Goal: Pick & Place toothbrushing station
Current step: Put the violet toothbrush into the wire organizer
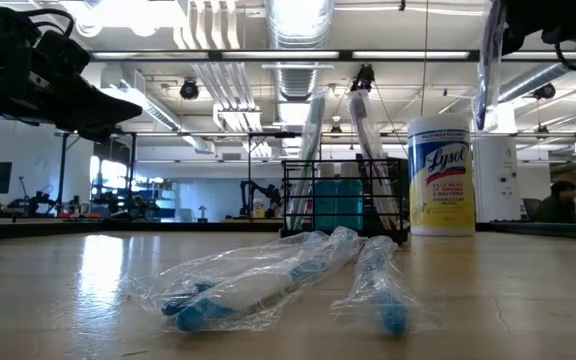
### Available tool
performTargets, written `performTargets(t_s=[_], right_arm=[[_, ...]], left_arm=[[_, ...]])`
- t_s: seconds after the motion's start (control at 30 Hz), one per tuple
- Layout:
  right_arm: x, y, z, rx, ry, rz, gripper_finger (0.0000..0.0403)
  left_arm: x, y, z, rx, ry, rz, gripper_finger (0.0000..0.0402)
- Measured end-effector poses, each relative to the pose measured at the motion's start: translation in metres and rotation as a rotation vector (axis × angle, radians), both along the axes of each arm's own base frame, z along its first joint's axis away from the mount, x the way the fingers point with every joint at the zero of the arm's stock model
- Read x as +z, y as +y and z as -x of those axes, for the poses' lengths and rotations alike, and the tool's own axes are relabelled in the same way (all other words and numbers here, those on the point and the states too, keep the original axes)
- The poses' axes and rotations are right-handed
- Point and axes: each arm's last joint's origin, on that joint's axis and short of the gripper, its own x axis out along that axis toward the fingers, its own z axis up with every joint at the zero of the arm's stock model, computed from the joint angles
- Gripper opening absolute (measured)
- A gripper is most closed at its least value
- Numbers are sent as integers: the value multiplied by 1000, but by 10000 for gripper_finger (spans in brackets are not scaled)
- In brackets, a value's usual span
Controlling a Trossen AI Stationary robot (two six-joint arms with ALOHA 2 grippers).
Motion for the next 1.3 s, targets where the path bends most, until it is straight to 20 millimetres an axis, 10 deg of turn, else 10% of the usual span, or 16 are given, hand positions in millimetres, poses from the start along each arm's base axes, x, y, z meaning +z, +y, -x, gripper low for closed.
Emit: performTargets(t_s=[0.87, 1.3], right_arm=[[-25, -16, 27, -174, -16, 42, 13], [-6, -23, 31, -295, -200, -7, 13]], left_arm=[[0, 0, 0, 5, -2, 33, 10], [0, 1, 0, 29, -8, 86, 10]])
